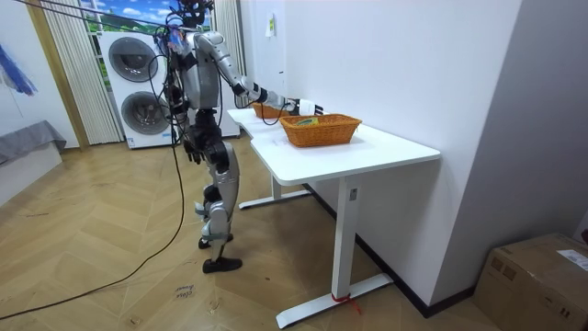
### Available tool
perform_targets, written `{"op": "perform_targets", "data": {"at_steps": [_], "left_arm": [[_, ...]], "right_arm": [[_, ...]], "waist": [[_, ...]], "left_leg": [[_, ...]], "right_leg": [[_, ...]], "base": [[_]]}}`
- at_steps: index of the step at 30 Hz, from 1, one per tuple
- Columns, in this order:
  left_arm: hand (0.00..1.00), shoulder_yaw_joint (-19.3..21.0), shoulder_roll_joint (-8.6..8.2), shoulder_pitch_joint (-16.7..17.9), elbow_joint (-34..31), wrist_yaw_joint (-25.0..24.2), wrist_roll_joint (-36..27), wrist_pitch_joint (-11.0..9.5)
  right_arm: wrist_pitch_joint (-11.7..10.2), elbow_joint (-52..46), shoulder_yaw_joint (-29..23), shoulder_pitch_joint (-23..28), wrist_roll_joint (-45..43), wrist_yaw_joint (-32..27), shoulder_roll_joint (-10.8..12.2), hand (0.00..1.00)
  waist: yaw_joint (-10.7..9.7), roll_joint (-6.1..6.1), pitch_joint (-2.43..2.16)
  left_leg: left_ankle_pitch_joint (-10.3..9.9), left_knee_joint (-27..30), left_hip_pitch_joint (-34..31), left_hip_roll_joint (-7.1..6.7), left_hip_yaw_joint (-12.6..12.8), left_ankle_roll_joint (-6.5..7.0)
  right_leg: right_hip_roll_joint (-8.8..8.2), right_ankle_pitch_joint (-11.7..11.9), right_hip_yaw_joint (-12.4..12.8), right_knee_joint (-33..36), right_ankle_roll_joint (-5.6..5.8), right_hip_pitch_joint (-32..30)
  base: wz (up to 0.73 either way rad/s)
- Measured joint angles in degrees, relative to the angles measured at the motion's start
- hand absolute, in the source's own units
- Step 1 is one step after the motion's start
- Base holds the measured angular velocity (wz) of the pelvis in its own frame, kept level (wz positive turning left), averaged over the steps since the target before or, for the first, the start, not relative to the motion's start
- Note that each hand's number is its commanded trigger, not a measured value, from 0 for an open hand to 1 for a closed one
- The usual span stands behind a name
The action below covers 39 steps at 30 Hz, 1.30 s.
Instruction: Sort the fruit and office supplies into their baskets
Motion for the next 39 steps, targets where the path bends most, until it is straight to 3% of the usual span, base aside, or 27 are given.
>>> {"op": "perform_targets", "data": {"at_steps": [8, 14, 19, 31, 39], "left_arm": [[0.00, -0.44, 0.07, -0.36, 0.34, 0.11, 0.06, -0.12], [0.00, -0.57, -0.24, -1.05, 0.55, 0.68, -0.09, 0.01], [0.00, -1.20, -0.24, -1.06, 0.75, 0.90, -0.34, 0.41], [0.00, -1.67, -0.59, -1.36, 2.77, -0.01, -0.50, 0.48], [0.00, -1.67, -0.59, -1.35, 2.75, -0.55, -0.50, 0.50]], "right_arm": [[-0.11, -0.54, 0.52, -0.06, -4.40, 0.90, 0.37, 0.00], [-0.26, -3.03, 4.55, -0.06, -5.02, 2.72, 0.64, 0.00], [-0.25, -3.35, 4.59, -0.06, -7.55, 4.07, 2.22, 0.00], [-0.23, -3.36, 4.57, -0.06, -8.98, 7.21, 2.77, 0.00], [-0.22, -3.36, 4.56, -0.06, -10.87, 7.77, 2.78, 0.00]], "waist": [[0.91, 0.50, -0.23], [2.40, 0.66, -0.48], [2.92, 0.48, -0.57], [2.87, -0.31, -0.10], [2.83, -0.46, -0.18]], "left_leg": [[0.01, -0.12, 0.21, 0.06, 0.44, 0.02], [0.08, -0.06, 0.50, 0.11, 0.70, 0.10], [0.12, -0.04, 0.68, 0.04, 0.67, 0.15], [0.11, -0.29, 1.36, 0.05, 0.75, 0.15], [0.11, -0.16, 1.42, 0.06, 0.77, 0.16]], "right_leg": [[-0.03, 0.00, -0.03, 0.00, 0.00, 0.00], [-0.08, 0.00, 0.11, 0.00, 0.00, 0.07], [-0.16, 0.00, 0.15, 0.02, 0.01, 0.38], [-0.08, 0.00, 0.72, -0.02, 0.01, 1.07], [-0.05, 0.00, 0.80, -0.05, 0.02, 1.06]], "base": [[-0.02], [-0.01], [0.00], [0.00], [0.00]]}}
